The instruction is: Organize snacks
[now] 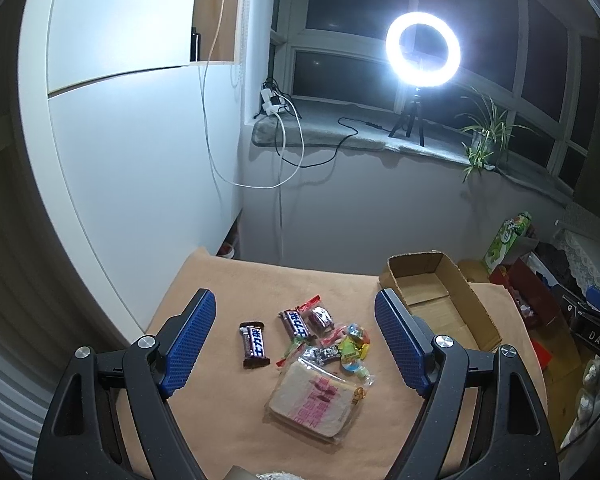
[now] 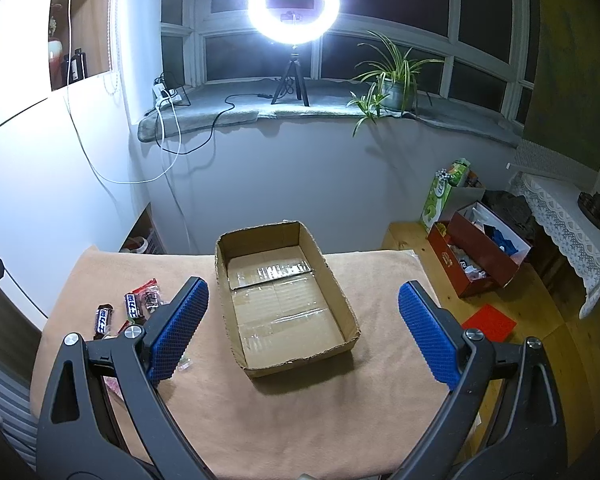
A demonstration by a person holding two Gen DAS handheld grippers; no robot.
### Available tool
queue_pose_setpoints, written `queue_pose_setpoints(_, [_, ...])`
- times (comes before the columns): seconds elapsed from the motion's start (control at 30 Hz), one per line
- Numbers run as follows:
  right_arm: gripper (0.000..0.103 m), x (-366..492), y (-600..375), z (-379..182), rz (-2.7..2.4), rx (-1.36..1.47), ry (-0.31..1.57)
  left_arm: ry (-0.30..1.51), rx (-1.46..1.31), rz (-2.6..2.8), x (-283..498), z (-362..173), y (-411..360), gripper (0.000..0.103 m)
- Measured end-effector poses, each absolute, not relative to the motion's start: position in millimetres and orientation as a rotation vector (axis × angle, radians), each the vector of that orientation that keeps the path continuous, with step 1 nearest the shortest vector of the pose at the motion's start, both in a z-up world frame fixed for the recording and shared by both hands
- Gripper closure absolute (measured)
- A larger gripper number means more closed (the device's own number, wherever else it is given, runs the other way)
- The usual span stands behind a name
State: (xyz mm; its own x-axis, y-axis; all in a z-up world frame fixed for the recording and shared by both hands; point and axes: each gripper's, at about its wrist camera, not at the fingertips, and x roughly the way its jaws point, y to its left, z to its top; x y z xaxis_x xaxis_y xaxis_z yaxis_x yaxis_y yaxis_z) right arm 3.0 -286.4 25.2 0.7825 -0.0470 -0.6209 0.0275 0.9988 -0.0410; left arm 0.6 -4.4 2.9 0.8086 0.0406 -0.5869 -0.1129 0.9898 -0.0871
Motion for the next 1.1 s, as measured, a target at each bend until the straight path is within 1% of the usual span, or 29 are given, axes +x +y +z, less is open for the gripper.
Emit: queue_pose_setpoints(1.1, [0.005, 6.2, -295.2, 16.6, -0.049, -0.022, 0.688, 0.623, -0.103, 0.055, 8.1, 2.0, -9.0, 0.021])
